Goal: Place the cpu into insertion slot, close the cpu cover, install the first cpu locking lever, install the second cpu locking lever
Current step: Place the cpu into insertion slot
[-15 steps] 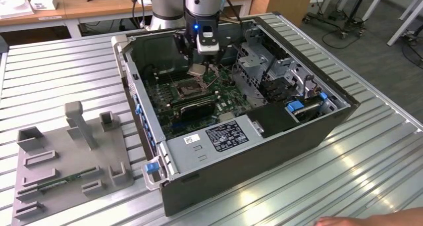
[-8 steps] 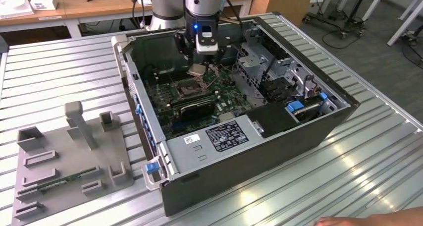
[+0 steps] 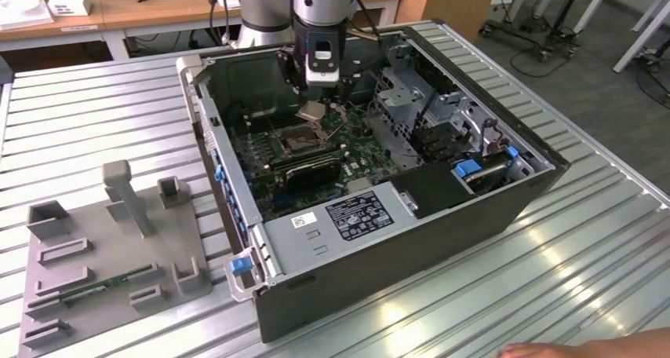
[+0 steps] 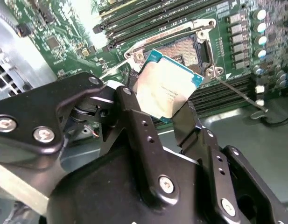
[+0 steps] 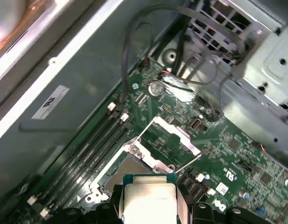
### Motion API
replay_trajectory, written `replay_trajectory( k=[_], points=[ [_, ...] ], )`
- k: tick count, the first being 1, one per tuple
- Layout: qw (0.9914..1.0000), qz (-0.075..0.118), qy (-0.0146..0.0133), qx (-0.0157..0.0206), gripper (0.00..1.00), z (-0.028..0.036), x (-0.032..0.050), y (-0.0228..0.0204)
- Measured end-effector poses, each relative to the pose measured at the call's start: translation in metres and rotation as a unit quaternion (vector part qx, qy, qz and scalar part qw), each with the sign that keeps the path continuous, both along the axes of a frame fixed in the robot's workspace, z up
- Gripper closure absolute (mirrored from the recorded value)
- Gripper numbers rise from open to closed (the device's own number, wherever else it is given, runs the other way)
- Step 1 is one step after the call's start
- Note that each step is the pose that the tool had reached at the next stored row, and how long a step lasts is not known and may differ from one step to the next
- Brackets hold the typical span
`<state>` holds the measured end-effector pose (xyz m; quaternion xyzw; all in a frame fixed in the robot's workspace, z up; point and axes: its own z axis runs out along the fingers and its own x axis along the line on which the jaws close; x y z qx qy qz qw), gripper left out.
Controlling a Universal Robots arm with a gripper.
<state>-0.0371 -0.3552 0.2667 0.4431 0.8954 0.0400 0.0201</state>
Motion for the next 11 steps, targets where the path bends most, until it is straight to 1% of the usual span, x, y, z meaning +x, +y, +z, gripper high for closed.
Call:
replay_trajectory(
  k=[3,6,7,8,11],
  points=[
    [0.99964,-0.027,0.0,0.0,0.46,-0.0002,0.0,0.0],
    [0.99863,-0.052,0.0,0.0,0.46,-0.0002,0.0,0.0],
    [0.99832,-0.058,0.0,0.0,0.46,-0.0002,0.0,0.0],
    [0.99814,-0.061,0.0,0.0,0.46,-0.0002,0.0,0.0],
    [0.99812,-0.061,0.0,0.0,0.46,-0.0002,0.0,0.0]
  ],
)
